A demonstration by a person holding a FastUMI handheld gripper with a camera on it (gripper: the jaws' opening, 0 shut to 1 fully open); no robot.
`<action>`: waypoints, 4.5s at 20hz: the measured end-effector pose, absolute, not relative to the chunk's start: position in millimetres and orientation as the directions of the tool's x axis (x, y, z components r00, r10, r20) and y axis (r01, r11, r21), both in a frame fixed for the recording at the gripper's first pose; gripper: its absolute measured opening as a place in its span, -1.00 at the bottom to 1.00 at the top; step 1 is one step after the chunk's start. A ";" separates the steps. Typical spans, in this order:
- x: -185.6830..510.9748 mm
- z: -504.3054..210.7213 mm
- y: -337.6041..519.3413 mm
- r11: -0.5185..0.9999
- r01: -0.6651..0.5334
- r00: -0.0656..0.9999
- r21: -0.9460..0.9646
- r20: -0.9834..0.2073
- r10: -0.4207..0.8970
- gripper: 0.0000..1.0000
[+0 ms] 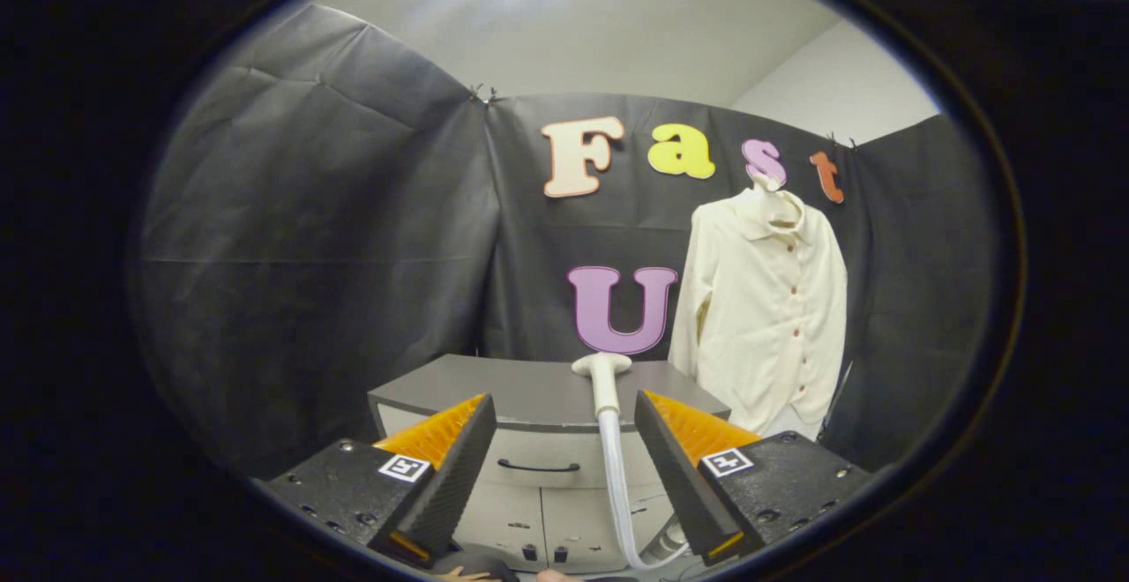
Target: Iron the clothes twice with a garment steamer, once on the left side and once on the right side.
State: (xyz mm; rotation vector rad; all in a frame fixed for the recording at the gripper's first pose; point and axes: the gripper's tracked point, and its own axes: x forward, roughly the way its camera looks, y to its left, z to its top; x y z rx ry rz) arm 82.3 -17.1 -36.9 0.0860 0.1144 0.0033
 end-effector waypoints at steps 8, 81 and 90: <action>143.0 -50.1 -36.2 0.994 0.027 0.992 0.108 -0.127 -0.013 0.89; 279.0 -63.3 -346.6 0.951 0.116 0.982 0.286 0.113 -0.154 -0.37; 285.0 -100.5 -362.7 0.947 0.059 0.991 0.317 0.098 -0.094 -0.37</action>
